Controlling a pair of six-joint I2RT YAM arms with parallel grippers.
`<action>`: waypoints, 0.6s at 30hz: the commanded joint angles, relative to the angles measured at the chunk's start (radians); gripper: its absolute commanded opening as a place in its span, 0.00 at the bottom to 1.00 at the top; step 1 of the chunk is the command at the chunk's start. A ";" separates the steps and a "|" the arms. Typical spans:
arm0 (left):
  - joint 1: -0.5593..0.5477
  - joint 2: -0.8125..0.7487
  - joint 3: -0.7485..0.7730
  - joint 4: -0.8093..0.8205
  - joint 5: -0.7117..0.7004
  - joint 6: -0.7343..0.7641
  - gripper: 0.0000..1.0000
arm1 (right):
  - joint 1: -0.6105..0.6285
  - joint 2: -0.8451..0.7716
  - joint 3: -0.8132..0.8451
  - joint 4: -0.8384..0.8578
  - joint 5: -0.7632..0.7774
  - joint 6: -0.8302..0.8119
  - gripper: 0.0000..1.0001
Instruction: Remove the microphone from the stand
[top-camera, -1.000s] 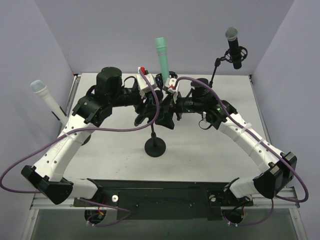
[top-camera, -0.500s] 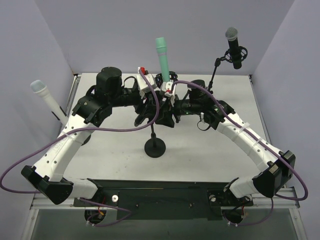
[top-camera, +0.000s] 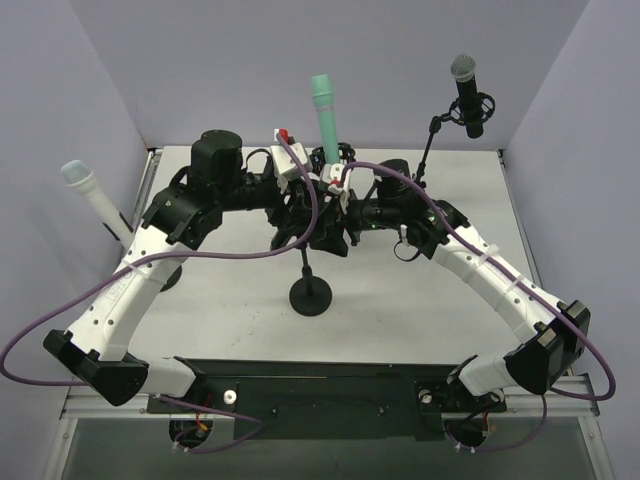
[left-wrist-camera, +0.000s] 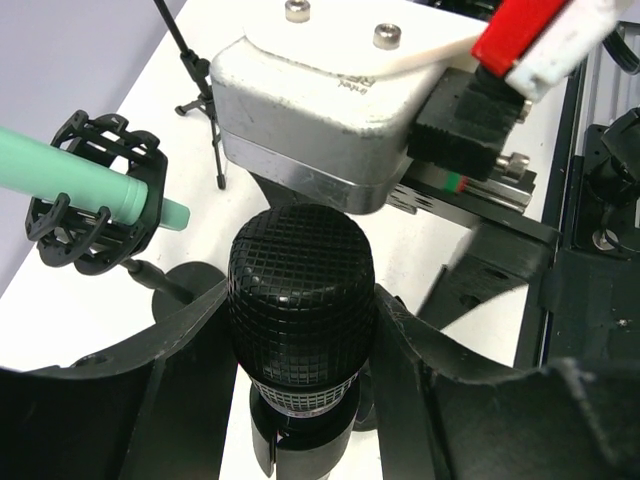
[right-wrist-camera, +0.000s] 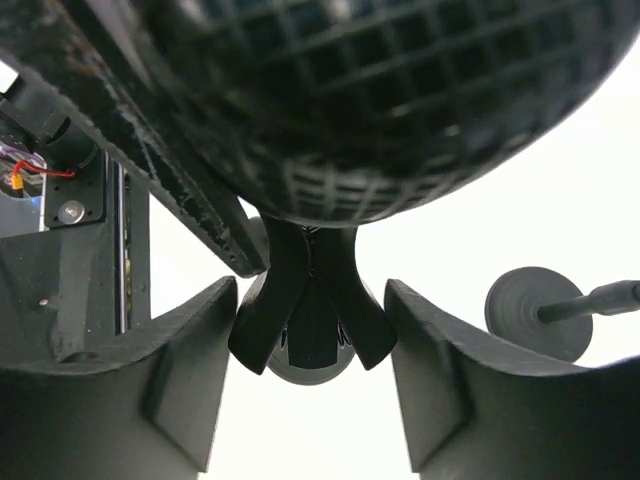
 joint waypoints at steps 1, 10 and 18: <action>0.009 -0.034 0.055 0.089 0.033 -0.034 0.00 | 0.006 -0.001 0.016 0.005 0.003 -0.004 0.64; 0.009 -0.051 0.015 0.099 0.026 -0.037 0.00 | 0.009 0.033 0.027 0.068 -0.020 0.047 0.66; 0.016 -0.058 0.010 0.117 0.010 -0.043 0.00 | 0.008 0.034 0.012 0.043 -0.017 0.018 0.00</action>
